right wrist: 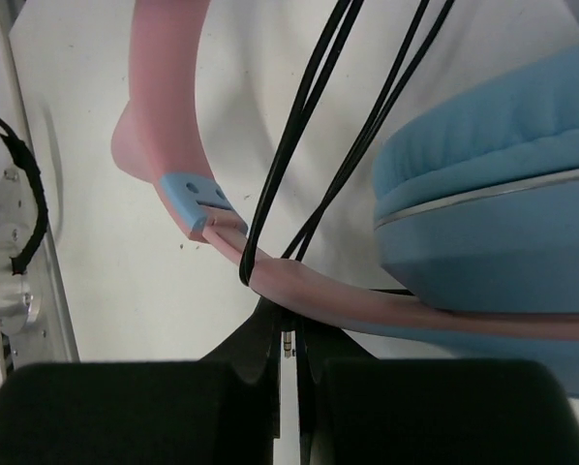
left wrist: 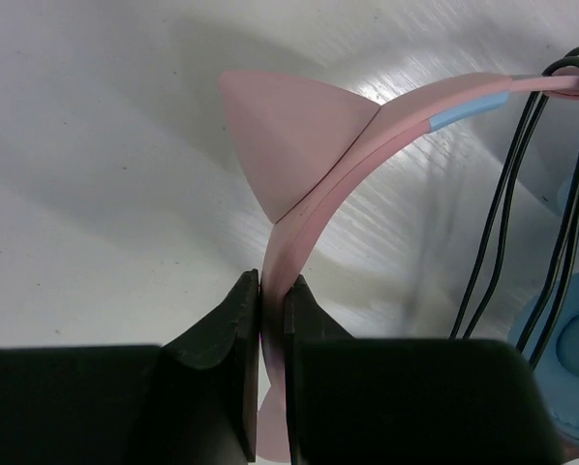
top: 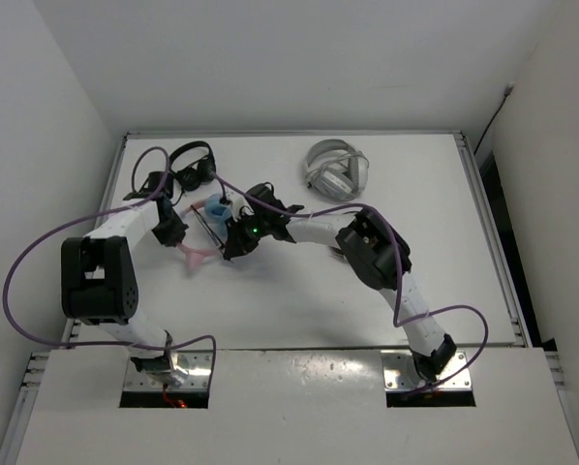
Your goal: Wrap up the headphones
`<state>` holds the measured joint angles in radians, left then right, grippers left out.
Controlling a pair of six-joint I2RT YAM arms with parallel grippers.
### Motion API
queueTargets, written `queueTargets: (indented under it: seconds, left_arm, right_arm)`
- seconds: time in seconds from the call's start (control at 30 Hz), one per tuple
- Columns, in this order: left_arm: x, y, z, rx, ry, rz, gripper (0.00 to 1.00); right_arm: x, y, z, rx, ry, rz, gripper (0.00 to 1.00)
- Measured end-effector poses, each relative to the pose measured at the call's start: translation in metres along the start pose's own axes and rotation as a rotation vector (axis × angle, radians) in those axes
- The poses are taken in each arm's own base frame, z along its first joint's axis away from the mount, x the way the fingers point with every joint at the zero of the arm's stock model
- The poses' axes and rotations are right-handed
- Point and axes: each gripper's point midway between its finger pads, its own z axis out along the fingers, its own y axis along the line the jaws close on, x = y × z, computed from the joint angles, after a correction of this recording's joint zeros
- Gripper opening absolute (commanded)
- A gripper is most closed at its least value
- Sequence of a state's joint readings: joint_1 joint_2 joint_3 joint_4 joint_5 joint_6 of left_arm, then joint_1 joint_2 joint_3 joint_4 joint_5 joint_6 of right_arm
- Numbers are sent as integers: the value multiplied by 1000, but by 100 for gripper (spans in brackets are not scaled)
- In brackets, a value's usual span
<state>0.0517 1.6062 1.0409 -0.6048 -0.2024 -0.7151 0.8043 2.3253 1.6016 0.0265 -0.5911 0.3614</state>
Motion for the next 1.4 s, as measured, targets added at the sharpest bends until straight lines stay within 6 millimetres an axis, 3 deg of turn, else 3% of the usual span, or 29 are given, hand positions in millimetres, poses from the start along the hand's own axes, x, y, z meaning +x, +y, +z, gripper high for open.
queueTargets:
  seconds: [0.33,0.57,0.77,0.93,1.07,1.3,1.4]
  left_arm:
    - [-3,-1,13,-94,-101,64,0]
    - [4,-4,35,-99,-92,76,0]
    - [3,-6,39,-93,-93,85,0]
    - [3,-7,41,-91,-95,93,9]
    - [0,-10,45,-80,-106,86,16]
    - [-4,-10,50,-82,-107,83,29]
    - [-5,-9,50,-85,-108,90,39]
  right_arm:
    - [-5,-4,7,11,-11,-3,0]
    - [-1,-10,8,33,-7,2,0]
    - [0,-11,10,34,-10,-8,3]
    - [4,-9,12,28,-6,-27,21]
    - [27,6,17,-14,54,-16,32]
    - [36,32,5,-21,103,-65,36]
    - [26,41,-14,-11,107,-107,39]
